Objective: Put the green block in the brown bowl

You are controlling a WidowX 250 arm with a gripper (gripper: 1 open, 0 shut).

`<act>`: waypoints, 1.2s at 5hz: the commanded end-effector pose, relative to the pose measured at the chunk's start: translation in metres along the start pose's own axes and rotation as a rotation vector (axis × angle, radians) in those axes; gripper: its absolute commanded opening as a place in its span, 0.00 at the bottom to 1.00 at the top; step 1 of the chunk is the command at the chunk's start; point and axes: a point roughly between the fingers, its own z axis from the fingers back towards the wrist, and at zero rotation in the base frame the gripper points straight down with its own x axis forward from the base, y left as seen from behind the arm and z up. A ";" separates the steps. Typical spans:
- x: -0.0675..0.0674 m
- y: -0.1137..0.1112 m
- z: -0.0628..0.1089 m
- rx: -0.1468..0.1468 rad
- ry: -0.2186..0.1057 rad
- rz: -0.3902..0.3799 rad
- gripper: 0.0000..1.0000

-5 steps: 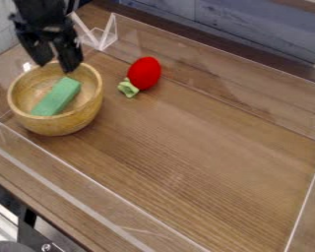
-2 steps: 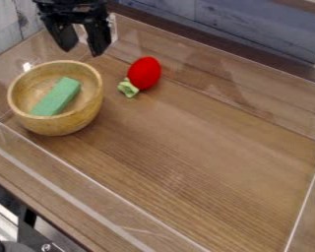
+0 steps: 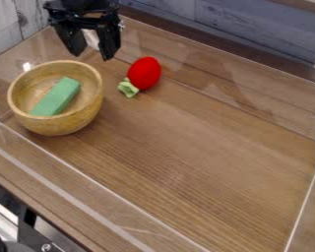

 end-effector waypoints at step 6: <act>-0.012 0.017 0.038 -0.094 0.052 0.014 1.00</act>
